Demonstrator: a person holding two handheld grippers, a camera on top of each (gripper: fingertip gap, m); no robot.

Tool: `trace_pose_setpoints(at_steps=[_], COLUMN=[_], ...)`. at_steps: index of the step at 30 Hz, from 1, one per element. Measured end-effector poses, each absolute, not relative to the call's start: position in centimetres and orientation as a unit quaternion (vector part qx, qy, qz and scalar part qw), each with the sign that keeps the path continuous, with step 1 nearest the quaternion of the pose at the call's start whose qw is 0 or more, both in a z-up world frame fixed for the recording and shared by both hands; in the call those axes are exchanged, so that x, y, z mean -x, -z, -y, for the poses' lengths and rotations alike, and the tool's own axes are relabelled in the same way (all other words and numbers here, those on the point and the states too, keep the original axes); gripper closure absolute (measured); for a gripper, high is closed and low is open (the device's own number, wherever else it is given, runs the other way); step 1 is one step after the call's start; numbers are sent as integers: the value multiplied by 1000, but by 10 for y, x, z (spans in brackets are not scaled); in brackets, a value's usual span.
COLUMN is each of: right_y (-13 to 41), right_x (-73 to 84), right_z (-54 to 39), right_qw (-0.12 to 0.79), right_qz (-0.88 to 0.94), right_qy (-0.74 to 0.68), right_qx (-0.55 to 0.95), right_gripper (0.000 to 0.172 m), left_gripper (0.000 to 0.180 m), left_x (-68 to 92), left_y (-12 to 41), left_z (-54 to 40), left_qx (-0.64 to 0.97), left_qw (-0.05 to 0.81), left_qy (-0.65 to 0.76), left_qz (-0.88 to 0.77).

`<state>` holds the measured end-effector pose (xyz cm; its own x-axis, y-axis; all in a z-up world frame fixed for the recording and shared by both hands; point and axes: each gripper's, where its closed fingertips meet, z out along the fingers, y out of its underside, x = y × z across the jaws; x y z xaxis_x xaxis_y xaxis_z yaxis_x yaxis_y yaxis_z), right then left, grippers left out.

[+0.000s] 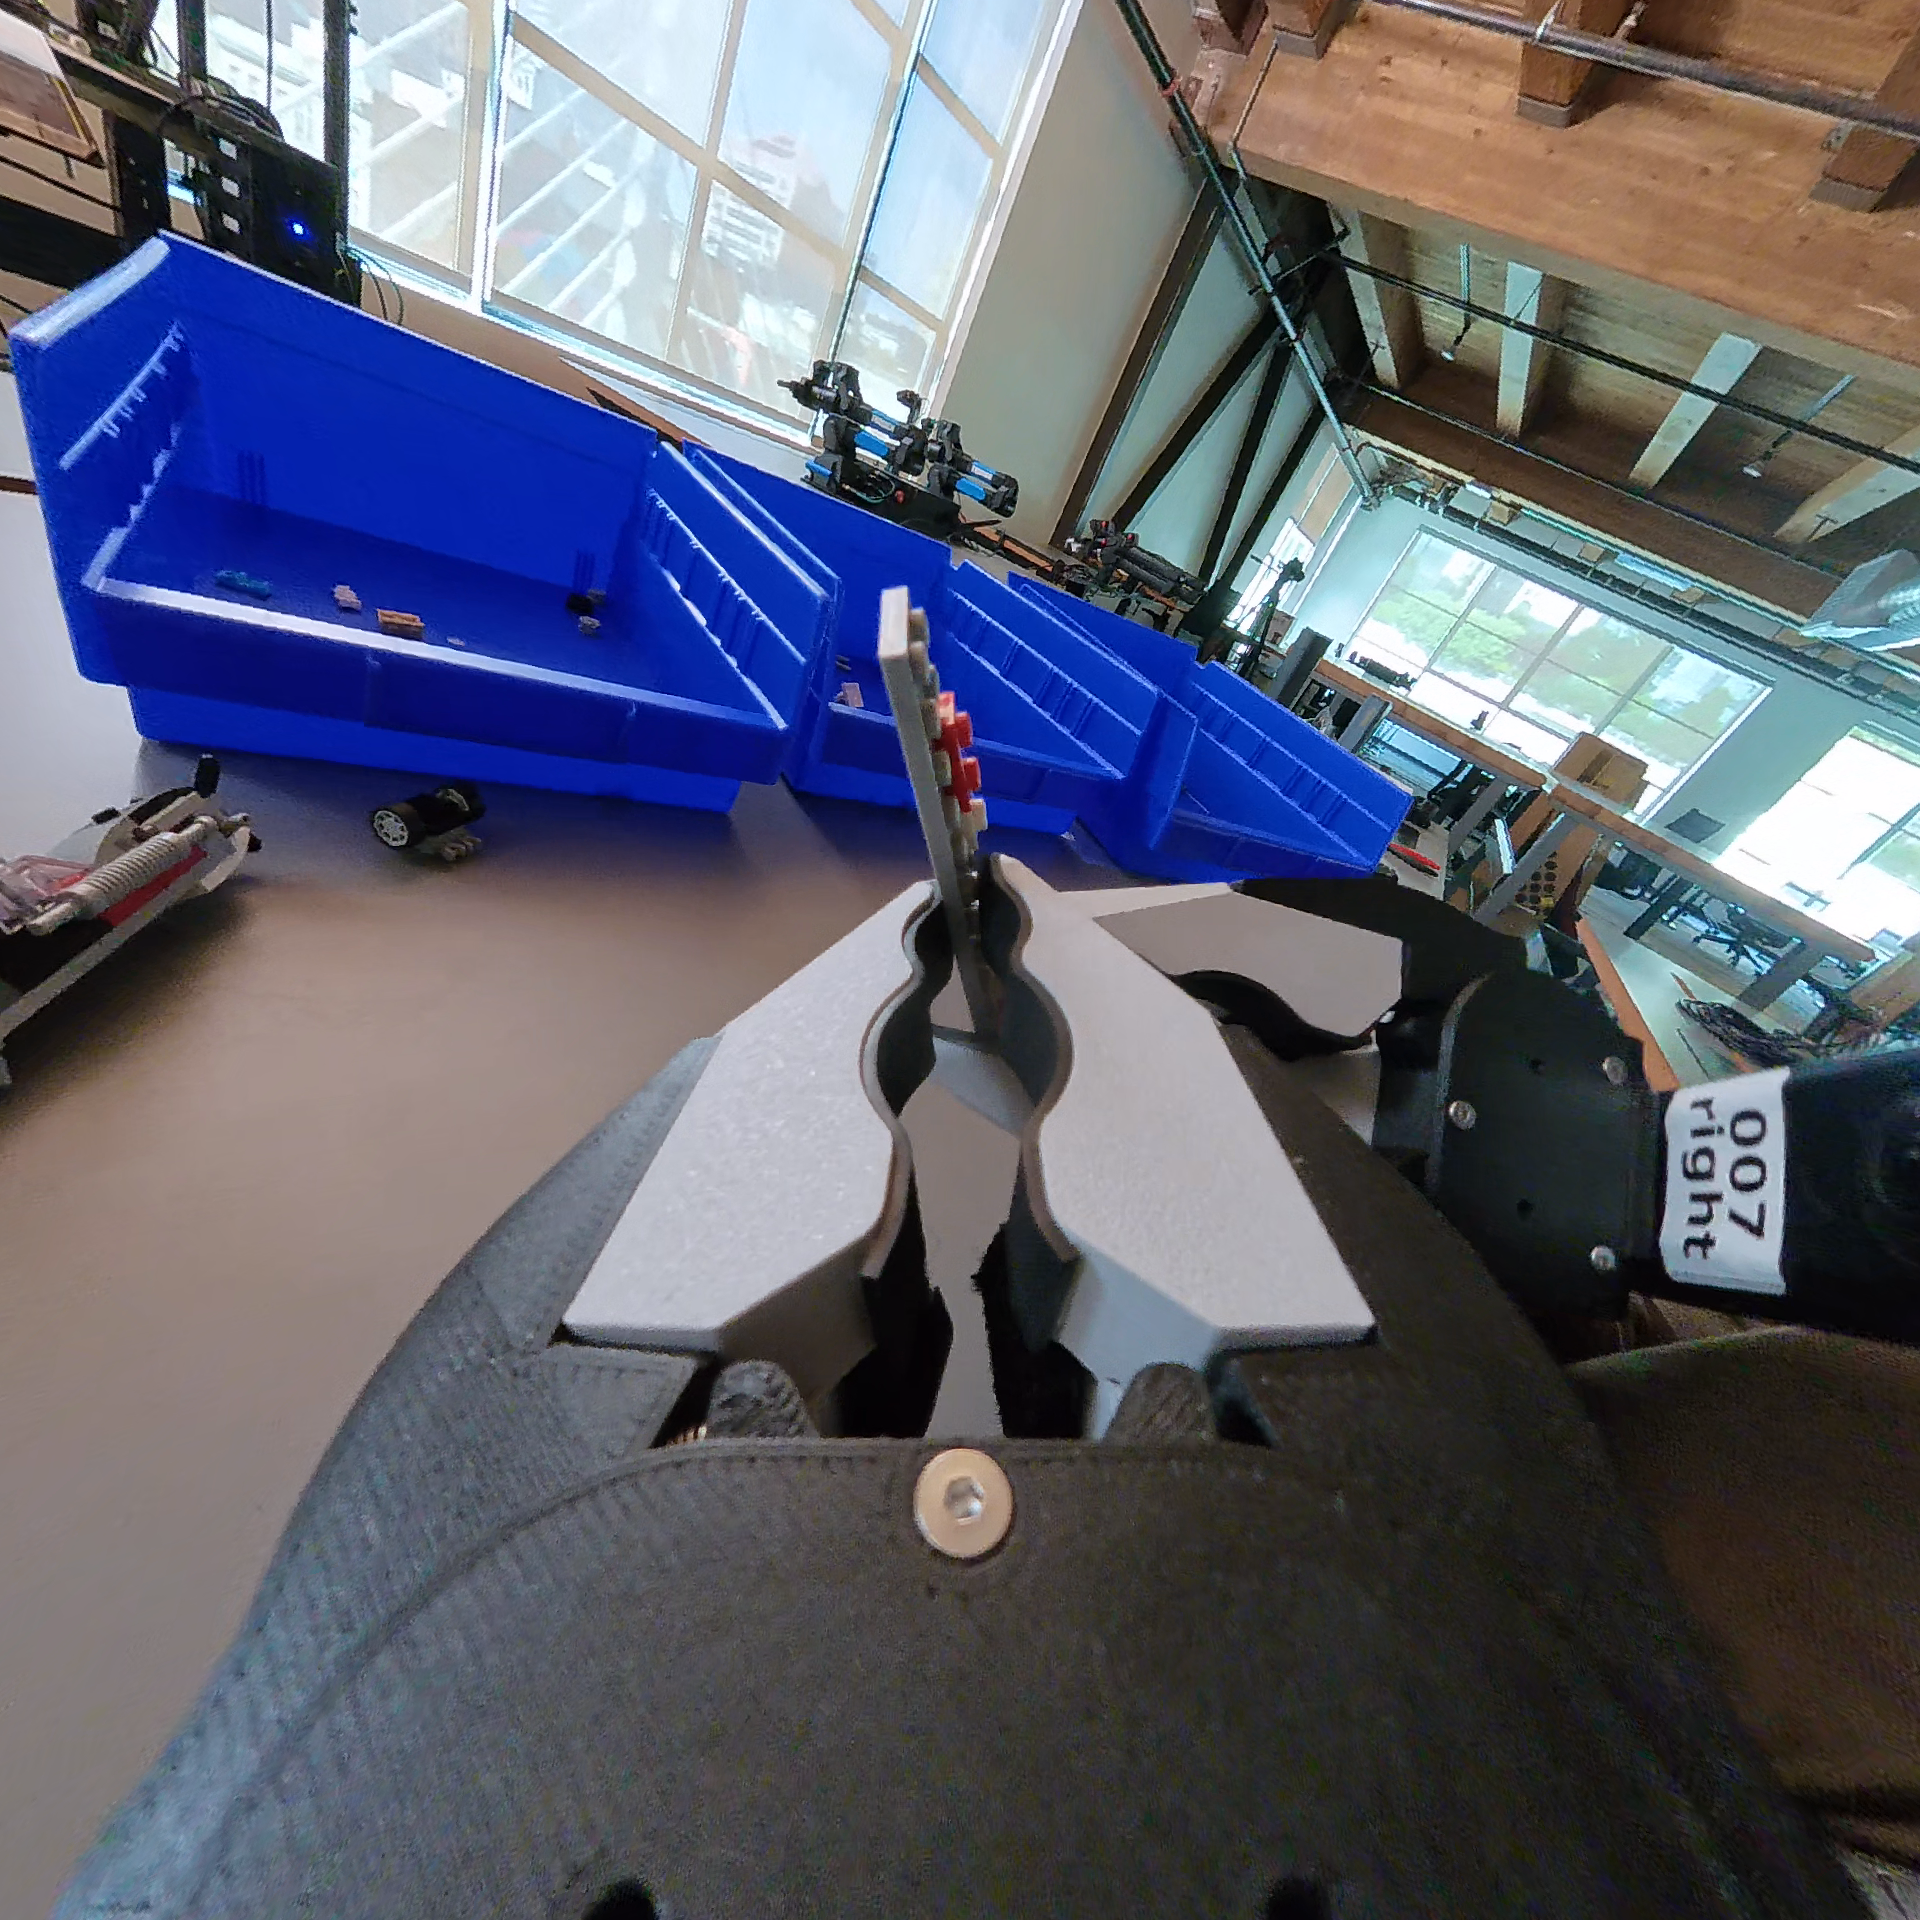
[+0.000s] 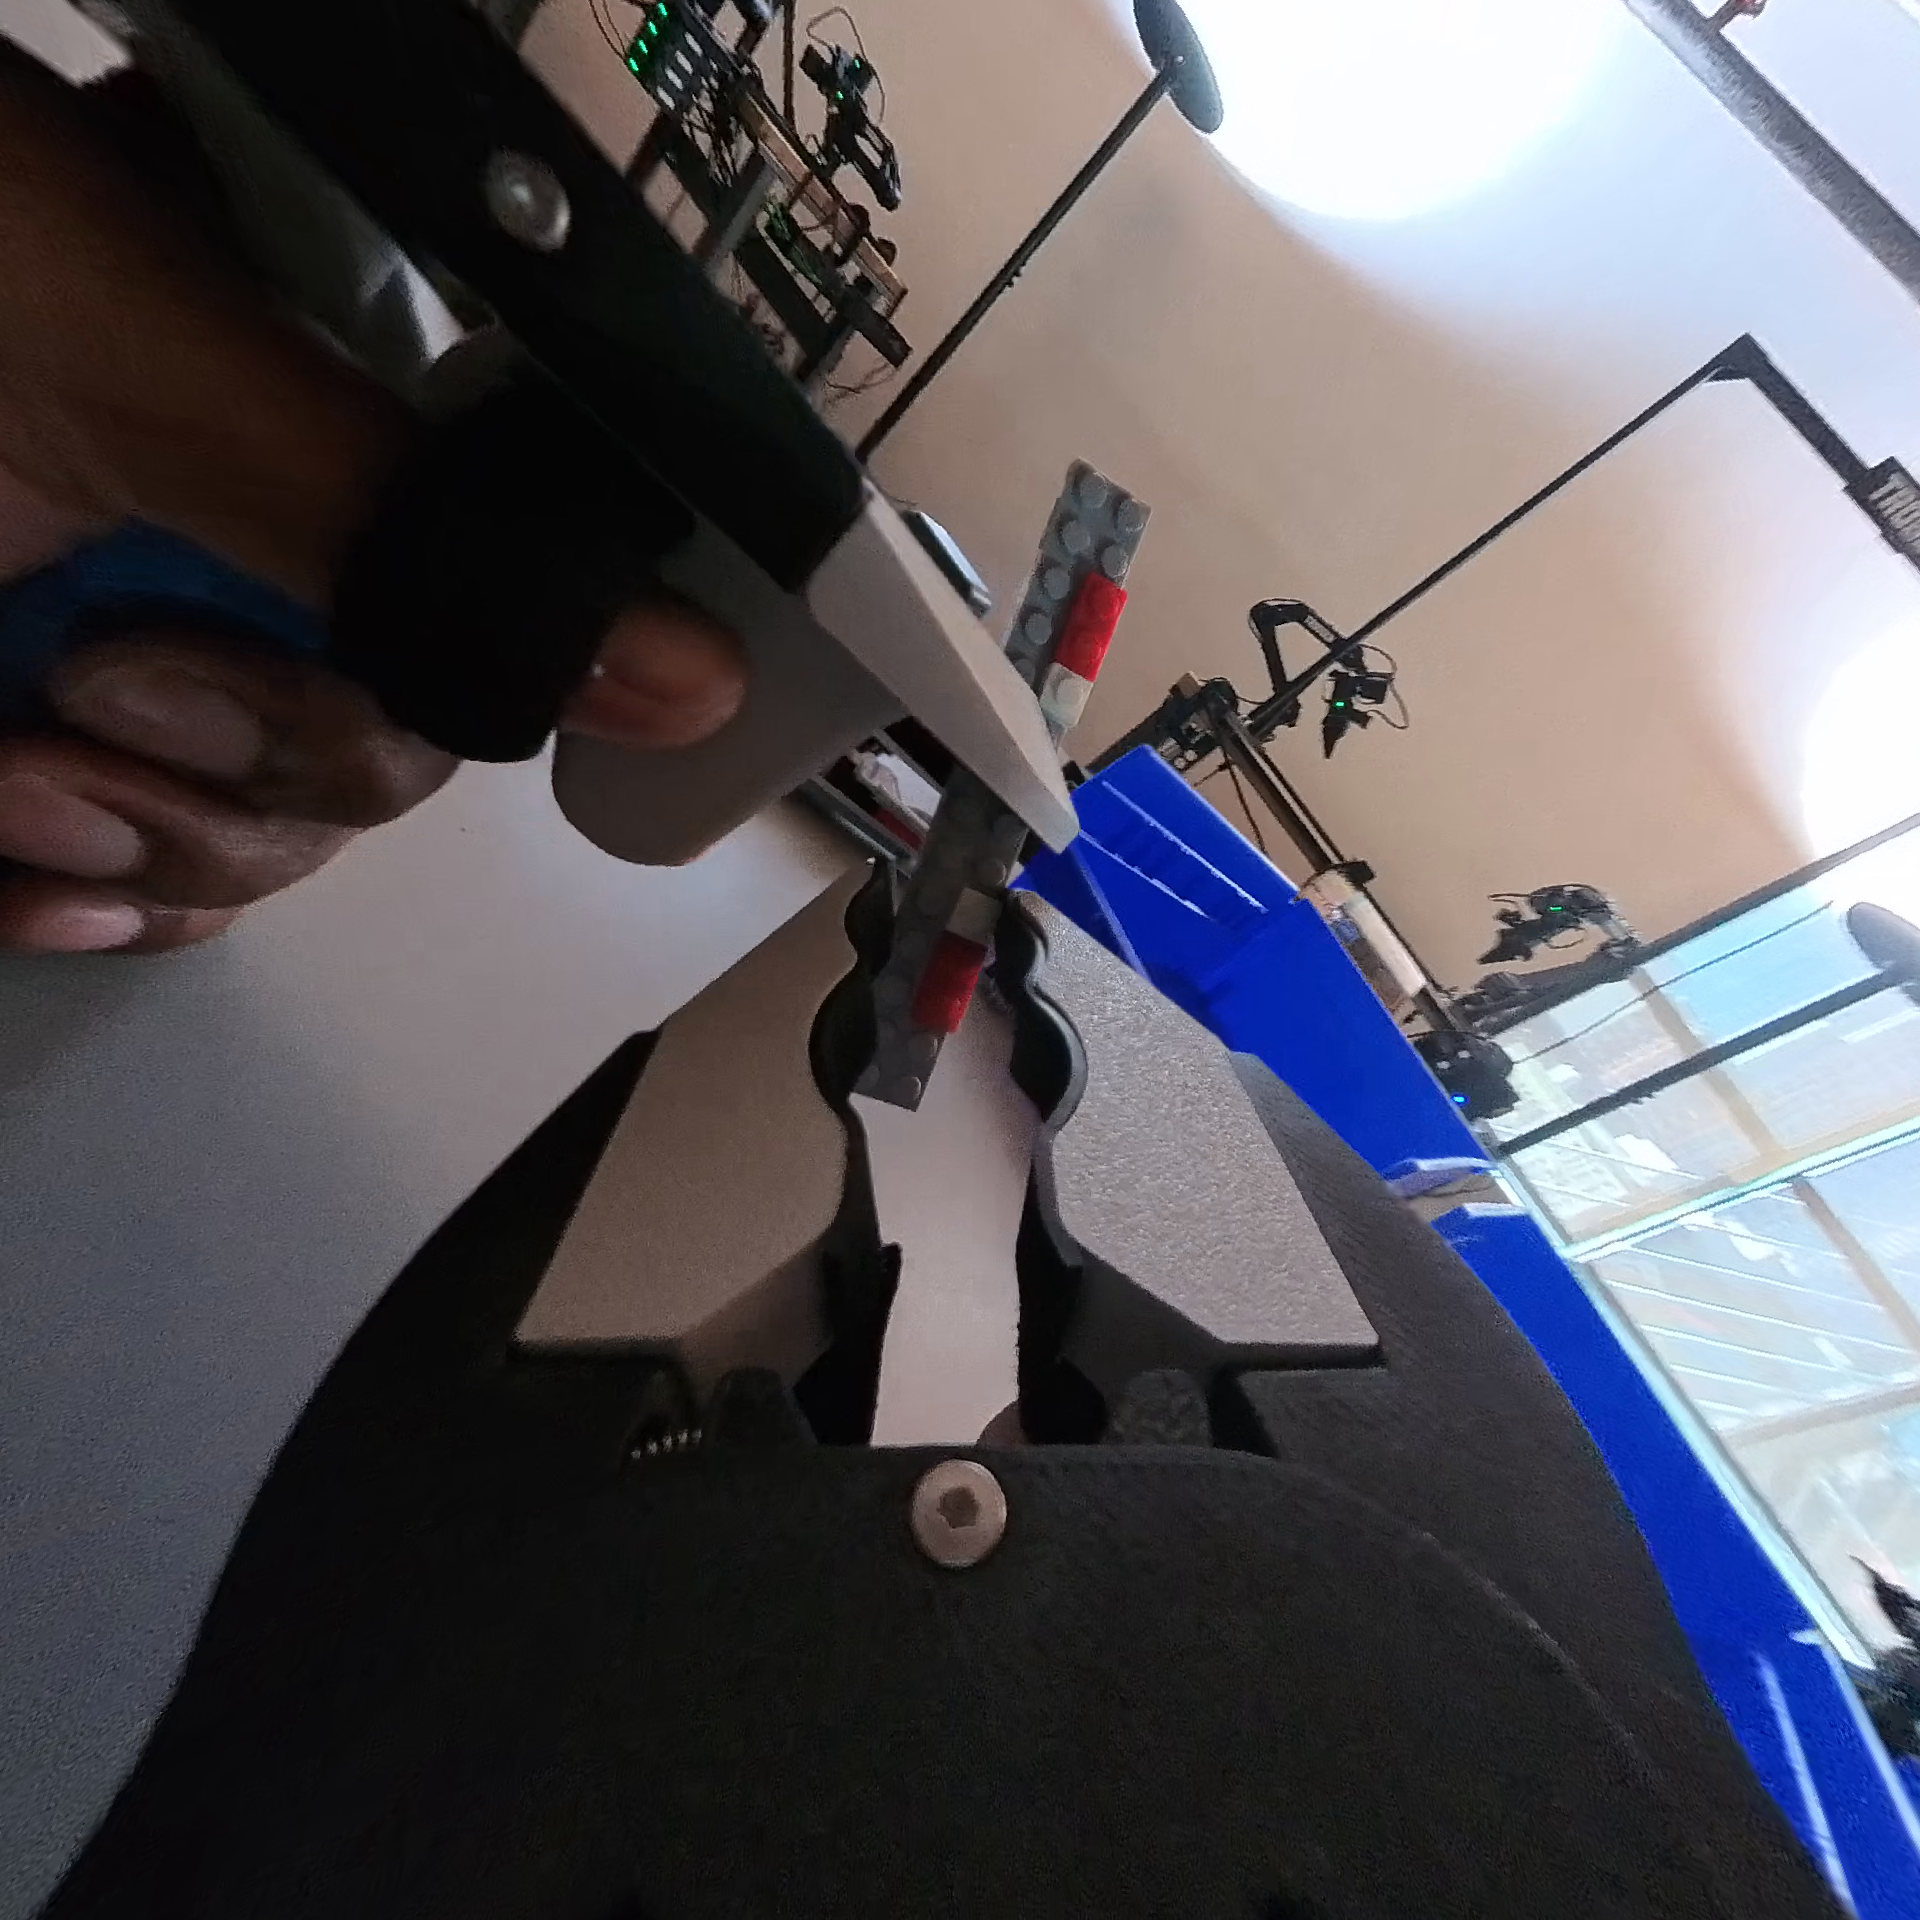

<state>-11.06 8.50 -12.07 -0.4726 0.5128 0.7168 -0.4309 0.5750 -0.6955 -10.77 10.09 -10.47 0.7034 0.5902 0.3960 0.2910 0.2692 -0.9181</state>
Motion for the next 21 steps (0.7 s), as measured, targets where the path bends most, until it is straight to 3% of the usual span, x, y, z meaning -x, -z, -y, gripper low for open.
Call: trace_pose_setpoints(at_steps=[7, 21], right_y=[119, 121], right_x=[111, 111], right_z=[-85, -84], right_qw=[550, 467], right_qz=[714, 728], right_qy=[-433, -499], right_qx=[14, 59], right_gripper=[153, 151], left_gripper=[174, 174], left_x=[107, 101], left_y=[104, 99], left_z=[-100, -106], left_qx=[584, 591], left_qw=[714, 721], left_qy=[-92, -94], left_qz=[375, 348])
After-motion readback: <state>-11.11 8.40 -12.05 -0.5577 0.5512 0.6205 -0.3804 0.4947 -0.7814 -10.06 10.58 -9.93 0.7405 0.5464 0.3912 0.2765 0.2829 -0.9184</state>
